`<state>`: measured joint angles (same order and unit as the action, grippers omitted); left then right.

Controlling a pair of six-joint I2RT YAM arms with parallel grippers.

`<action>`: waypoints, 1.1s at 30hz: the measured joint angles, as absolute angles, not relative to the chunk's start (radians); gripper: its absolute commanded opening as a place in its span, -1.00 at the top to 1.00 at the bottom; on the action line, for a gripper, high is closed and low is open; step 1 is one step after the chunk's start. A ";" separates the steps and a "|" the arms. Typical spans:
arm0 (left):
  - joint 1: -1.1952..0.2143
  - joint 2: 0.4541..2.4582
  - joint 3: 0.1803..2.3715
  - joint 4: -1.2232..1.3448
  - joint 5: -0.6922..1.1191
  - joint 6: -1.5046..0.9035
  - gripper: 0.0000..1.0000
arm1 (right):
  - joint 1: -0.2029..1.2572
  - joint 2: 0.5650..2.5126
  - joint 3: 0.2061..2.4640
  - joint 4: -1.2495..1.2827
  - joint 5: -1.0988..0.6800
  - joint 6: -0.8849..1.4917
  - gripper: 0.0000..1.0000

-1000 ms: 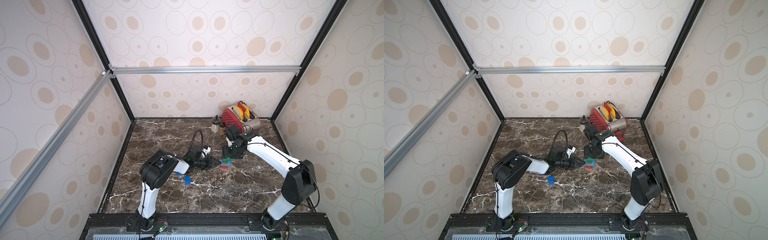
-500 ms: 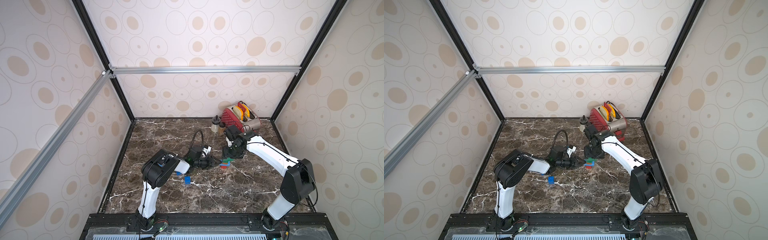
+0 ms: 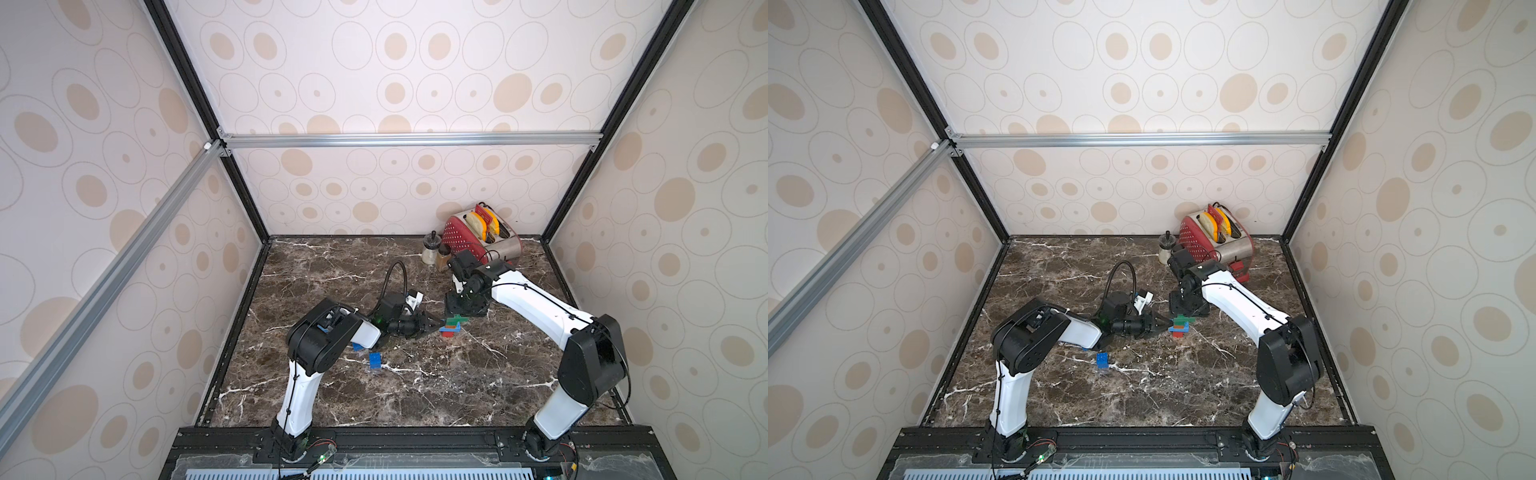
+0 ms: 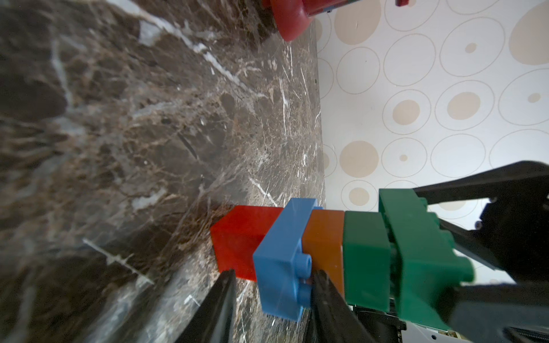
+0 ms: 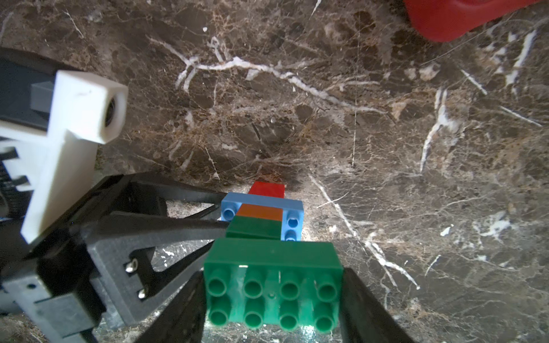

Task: Assemble the letter f with lego
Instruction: Assemble the lego brick with the lego brick.

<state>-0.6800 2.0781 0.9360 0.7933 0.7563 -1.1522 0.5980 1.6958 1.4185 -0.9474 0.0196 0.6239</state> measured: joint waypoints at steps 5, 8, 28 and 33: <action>-0.680 2.078 0.936 0.796 0.754 -1.156 0.15 | 0.597 1.698 1.422 -0.949 0.020 0.624 -0.01; -0.680 2.078 0.936 0.797 0.753 -1.156 0.16 | 0.597 1.700 1.423 -0.951 0.020 0.624 0.01; -0.687 2.083 0.936 0.813 0.746 -1.156 0.20 | 0.605 1.698 1.412 -0.934 0.047 0.644 0.05; -0.688 2.083 0.936 0.813 0.746 -1.156 0.21 | 0.610 1.688 1.401 -0.927 0.059 0.646 0.04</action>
